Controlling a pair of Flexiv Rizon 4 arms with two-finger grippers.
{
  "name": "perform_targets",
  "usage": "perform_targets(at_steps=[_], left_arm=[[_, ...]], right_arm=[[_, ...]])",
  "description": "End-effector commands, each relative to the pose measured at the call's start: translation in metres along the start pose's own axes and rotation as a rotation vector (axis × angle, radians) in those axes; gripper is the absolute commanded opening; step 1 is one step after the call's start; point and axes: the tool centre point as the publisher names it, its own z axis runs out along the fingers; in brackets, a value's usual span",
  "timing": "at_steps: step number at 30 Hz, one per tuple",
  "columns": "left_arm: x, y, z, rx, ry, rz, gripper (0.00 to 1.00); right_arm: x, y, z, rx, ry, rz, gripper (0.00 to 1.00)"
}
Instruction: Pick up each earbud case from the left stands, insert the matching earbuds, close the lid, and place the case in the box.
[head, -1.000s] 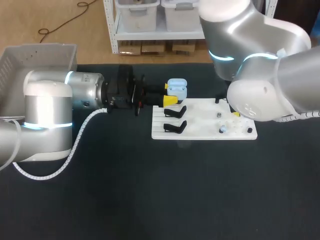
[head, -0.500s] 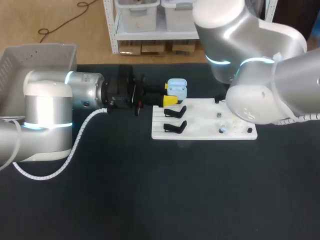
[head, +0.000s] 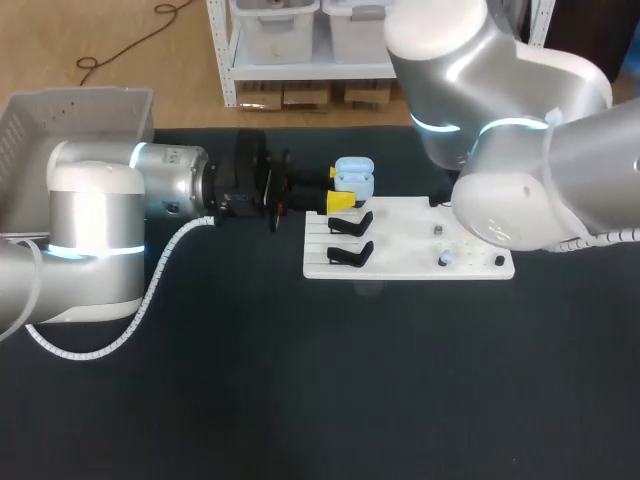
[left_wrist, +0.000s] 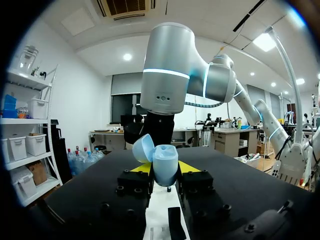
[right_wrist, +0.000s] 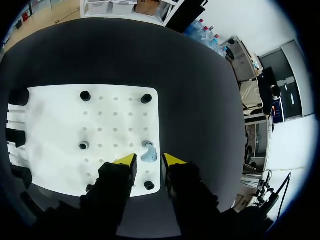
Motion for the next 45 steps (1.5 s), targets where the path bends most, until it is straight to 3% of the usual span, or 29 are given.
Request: perform_targets(at_steps=[1, 26, 28, 30, 33, 38, 45], left_arm=[[0.000, 0.000, 0.000, 0.001, -0.001, 0.001, 0.00], [0.000, 0.000, 0.000, 0.001, -0.001, 0.001, 0.00], [0.000, 0.000, 0.000, 0.001, -0.001, 0.001, 0.00], [0.000, 0.000, 0.000, 0.001, -0.001, 0.001, 0.00], [0.000, 0.000, 0.000, 0.001, -0.001, 0.001, 0.00], [0.000, 0.000, 0.000, 0.001, -0.001, 0.001, 0.00], [0.000, 0.000, 0.000, 0.001, -0.001, 0.001, 0.00]], right_arm=[[-0.001, 0.000, 0.003, 0.003, -0.001, 0.002, 0.32], [-0.003, -0.002, 0.006, 0.010, 0.002, 0.010, 0.19], [-0.003, -0.002, 0.006, 0.010, 0.003, 0.009, 0.14], [-0.002, -0.003, 0.007, 0.011, 0.003, 0.009, 0.01], [-0.002, -0.003, 0.007, 0.012, 0.003, 0.007, 0.00], [0.000, -0.006, 0.000, 0.013, -0.003, 0.005, 0.00], [0.013, -0.013, -0.031, -0.006, -0.025, 0.021, 0.00]])
